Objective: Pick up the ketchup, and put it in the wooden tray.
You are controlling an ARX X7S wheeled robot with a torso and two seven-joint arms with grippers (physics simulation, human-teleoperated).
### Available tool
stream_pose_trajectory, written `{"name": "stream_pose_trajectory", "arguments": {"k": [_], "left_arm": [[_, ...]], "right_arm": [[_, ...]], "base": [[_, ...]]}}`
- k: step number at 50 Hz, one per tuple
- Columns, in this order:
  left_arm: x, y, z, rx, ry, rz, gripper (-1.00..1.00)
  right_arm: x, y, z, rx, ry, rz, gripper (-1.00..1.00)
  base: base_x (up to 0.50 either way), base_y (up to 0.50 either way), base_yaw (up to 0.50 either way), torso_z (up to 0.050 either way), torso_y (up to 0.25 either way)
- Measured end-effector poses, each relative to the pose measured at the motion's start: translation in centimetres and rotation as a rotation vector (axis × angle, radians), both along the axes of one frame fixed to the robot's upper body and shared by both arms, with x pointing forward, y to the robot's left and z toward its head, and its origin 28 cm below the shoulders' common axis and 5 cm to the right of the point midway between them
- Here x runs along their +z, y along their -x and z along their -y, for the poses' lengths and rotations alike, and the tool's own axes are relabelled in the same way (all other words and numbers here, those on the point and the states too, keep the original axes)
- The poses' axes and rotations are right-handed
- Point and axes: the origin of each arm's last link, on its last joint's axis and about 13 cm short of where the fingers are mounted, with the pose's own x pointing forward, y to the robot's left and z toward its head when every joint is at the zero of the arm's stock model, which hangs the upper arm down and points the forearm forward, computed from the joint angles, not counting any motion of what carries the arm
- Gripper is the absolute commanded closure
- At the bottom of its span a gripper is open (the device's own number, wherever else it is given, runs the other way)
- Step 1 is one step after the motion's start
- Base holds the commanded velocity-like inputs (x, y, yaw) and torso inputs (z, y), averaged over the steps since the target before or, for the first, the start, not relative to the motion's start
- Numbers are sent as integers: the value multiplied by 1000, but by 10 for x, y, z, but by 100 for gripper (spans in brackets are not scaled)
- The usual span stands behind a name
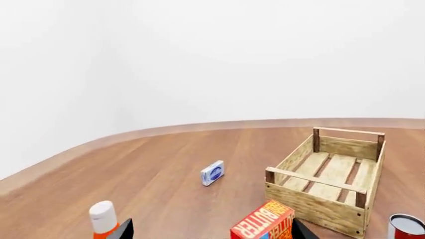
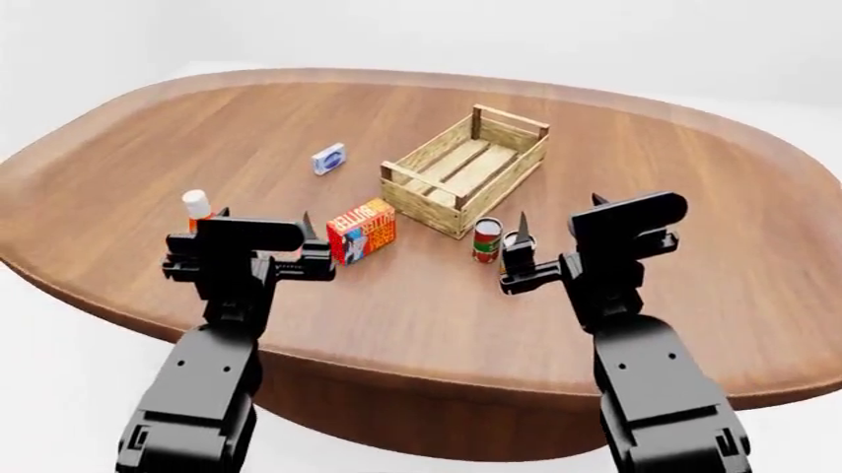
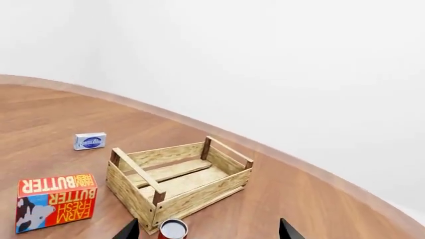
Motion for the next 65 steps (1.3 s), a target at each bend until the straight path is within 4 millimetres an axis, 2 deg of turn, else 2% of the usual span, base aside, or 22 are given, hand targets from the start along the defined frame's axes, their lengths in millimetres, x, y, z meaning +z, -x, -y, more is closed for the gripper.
{"name": "stream_pose_trajectory", "arguments": {"k": [9,16,27,40,65], "left_arm": [[2,-3,1,-7,-4,3,-100],[4,-6,1,-8,-7,7,-100],[18,-22,1,-7,-14,32,-100],[25,-32,-1,3,-25,49,-100],[29,-38,-5,14,-32,59,-100]], "right_arm": [[3,-1,0,-4,13,-6,-100],[5,-1,-2,0,14,-15,-100],[19,-8,-2,-6,34,-7,-100],[28,-13,-3,0,42,-1,-100],[32,-16,-5,2,52,0,-100]], "base": [[5,-26,0,0,0],[87,-420,0,0,0],[0,0,0,0,0],[149,31,0,0,0],[186,39,0,0,0]]}}
